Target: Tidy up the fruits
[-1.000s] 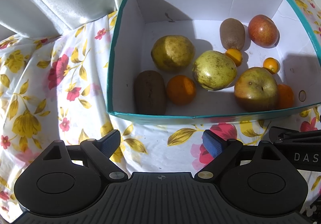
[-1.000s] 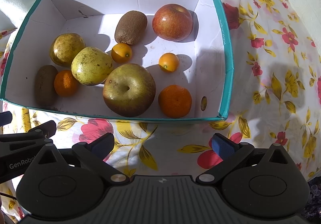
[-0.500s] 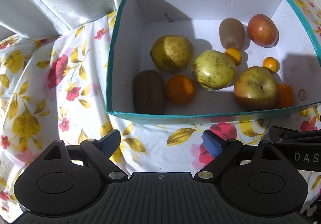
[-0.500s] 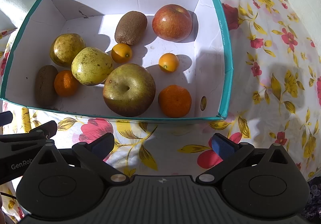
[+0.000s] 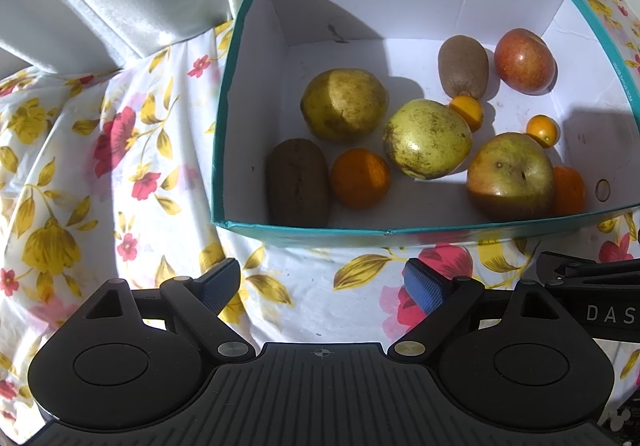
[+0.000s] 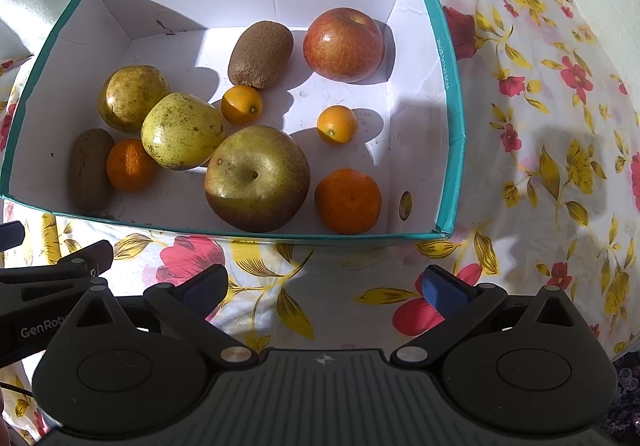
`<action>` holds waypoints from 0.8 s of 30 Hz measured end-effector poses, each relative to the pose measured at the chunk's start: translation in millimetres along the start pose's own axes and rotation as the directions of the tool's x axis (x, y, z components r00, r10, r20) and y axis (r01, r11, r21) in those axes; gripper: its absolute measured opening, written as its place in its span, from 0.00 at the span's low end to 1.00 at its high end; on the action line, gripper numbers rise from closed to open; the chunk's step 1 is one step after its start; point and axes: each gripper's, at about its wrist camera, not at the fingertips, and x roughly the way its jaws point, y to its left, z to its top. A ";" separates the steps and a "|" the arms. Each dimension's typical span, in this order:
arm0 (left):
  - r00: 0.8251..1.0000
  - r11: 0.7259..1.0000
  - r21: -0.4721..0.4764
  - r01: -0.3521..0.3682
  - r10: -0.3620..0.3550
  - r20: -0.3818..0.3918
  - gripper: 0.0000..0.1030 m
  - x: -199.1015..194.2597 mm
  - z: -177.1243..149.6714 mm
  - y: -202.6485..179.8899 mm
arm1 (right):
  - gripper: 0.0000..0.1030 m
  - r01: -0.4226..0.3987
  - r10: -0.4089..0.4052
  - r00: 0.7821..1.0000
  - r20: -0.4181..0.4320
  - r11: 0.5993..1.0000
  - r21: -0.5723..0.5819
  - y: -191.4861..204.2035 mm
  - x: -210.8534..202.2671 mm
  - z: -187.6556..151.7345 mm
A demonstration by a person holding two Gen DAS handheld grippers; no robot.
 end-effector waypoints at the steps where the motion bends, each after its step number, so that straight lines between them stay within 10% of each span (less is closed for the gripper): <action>1: 1.000 1.000 0.001 0.000 0.000 0.000 0.90 0.0 0.0 0.1 | 1.00 0.000 0.000 1.000 0.000 1.000 0.000 0.2 0.1 -0.1; 24: 1.000 1.000 0.006 0.000 0.000 0.000 0.90 0.9 0.2 -1.0 | 1.00 0.004 -0.004 1.000 -0.004 1.000 0.003 1.1 1.8 0.4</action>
